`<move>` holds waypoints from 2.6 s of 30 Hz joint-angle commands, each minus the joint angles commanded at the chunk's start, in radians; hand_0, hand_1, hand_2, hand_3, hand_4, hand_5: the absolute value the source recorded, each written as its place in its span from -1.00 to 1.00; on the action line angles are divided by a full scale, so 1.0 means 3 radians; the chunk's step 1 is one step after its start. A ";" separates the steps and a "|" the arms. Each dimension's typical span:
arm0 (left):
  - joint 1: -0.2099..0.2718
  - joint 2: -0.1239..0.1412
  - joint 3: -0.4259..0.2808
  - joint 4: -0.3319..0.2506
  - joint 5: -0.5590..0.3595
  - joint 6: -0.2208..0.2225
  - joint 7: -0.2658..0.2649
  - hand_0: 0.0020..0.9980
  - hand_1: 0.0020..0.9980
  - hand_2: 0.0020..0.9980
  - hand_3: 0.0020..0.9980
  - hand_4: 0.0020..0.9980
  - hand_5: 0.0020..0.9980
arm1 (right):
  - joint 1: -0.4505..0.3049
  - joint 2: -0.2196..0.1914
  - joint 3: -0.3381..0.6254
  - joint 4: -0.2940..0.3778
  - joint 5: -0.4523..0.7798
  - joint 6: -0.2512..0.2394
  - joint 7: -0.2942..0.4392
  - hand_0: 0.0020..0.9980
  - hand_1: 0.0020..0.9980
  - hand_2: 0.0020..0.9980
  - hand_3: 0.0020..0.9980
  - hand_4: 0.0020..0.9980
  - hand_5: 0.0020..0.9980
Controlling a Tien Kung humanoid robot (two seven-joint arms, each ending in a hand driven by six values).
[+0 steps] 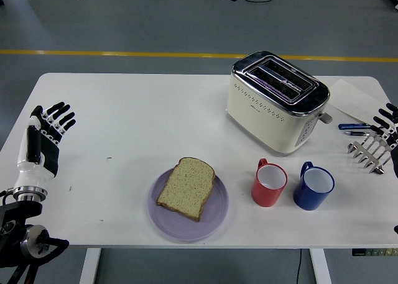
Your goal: Push plate across desktop,pick up the break from the machine,place the break in the plate
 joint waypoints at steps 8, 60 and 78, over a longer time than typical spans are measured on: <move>-0.0013 0.0000 -0.0007 0.0005 -0.0003 0.0000 -0.0006 0.51 0.47 0.51 0.30 0.07 1.00 | 0.0012 -0.0001 0.0018 0.0003 0.0037 0.0014 0.0001 0.53 0.47 0.49 0.50 0.07 -0.03; -0.0045 -0.0012 -0.0025 0.0037 -0.0006 -0.0019 -0.0004 0.50 0.47 0.51 0.29 0.05 1.00 | 0.0041 -0.0074 0.0037 -0.0015 0.0075 0.0041 -0.0025 0.52 0.47 0.49 0.49 0.16 -0.07; 0.0061 0.0036 -0.0094 -0.0013 0.0094 -0.0194 0.0153 0.51 0.47 0.51 0.29 0.06 1.00 | -0.0014 -0.0021 -0.0013 -0.0082 0.0080 0.0078 -0.0062 0.53 0.47 0.49 0.49 0.16 -0.09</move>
